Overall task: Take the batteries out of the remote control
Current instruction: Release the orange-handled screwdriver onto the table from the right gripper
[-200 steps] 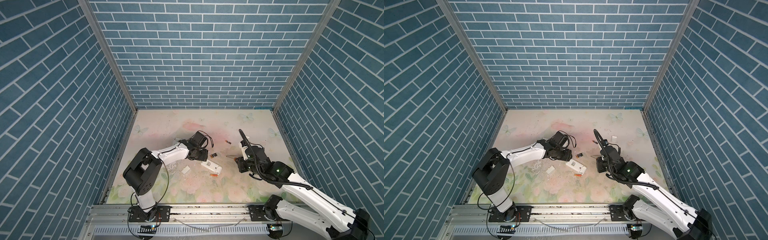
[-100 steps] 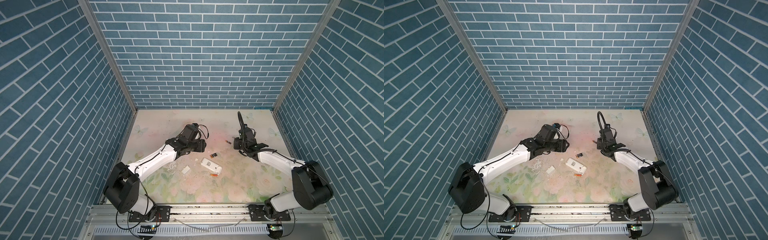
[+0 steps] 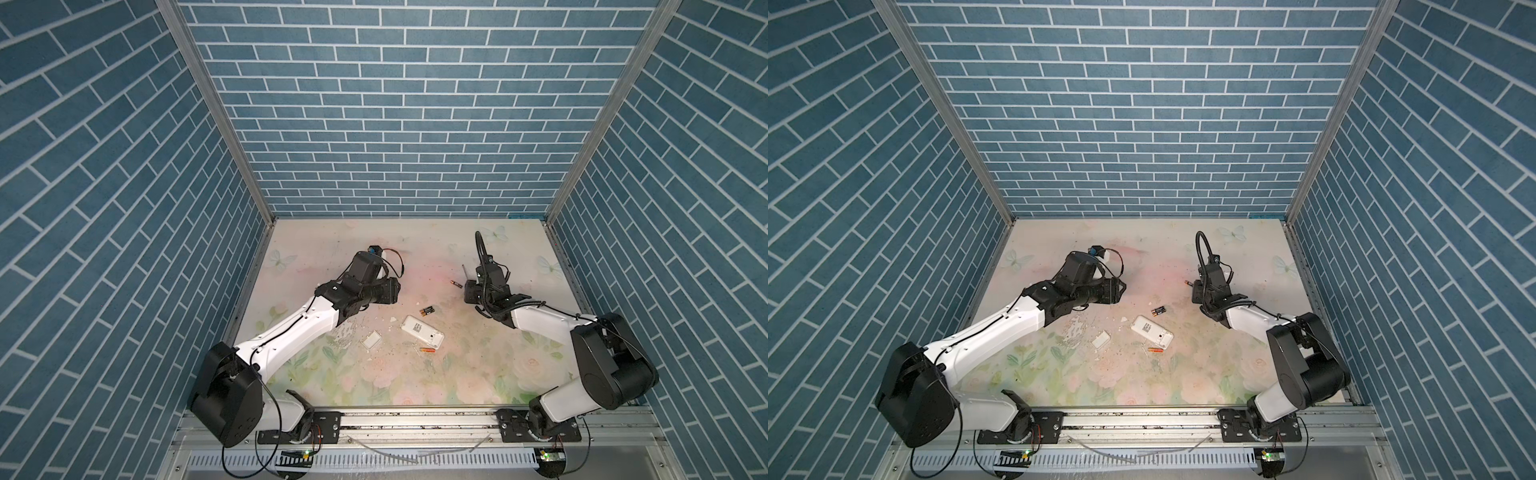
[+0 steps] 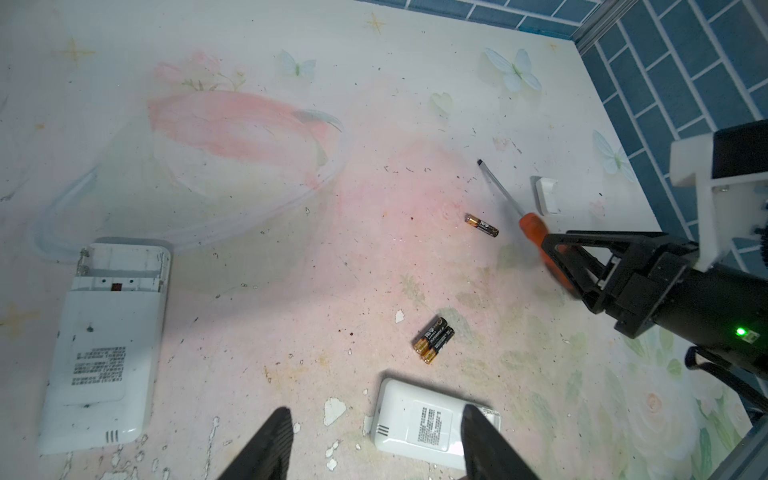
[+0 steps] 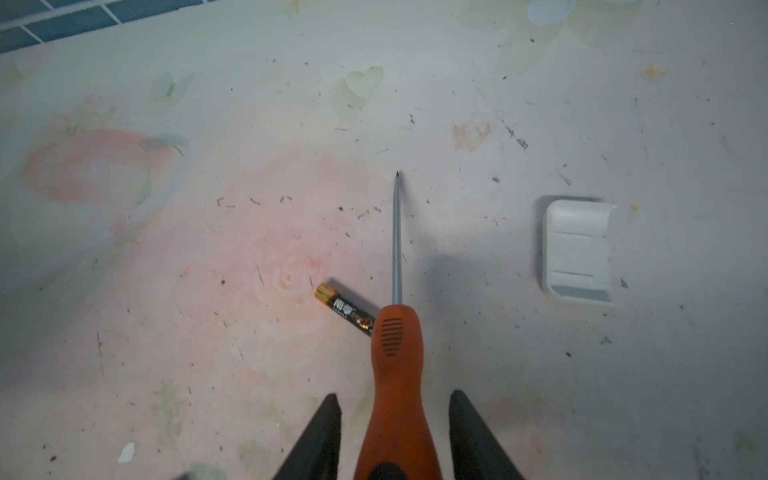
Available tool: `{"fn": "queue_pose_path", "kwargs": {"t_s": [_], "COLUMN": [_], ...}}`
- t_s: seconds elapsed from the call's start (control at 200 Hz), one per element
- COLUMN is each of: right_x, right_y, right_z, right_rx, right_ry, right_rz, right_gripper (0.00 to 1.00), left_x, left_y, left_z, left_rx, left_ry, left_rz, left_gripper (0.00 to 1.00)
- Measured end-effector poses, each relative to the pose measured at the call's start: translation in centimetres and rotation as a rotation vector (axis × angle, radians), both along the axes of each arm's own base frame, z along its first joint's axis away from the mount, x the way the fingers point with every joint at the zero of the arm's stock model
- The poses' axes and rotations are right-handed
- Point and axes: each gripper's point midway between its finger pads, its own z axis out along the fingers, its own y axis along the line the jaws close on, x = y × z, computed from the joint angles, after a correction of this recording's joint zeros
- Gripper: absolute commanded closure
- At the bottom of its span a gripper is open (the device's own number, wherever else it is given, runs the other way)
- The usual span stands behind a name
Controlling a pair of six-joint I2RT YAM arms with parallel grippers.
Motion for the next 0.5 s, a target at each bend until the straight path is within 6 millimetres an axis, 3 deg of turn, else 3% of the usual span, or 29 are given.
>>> {"fn": "queue_pose_path", "kwargs": {"t_s": [0.335,0.5], "right_x": [-0.9,-1.0], "right_y": [-0.4,-0.7], "right_z": [1.2,2.0], "right_rx": [0.031,0.045], "right_ry": [-0.009,-0.019], "right_rz": [-0.021,-0.029], "right_gripper": [0.5,0.47], "left_x": [-0.3,-0.1], "left_y": [0.9,2.6], "left_z": [-0.6,-0.8], "left_rx": [0.009,0.01], "left_ry": [-0.001,-0.013], "left_rz": [0.015,0.053], "left_gripper": [0.33,0.27]}}
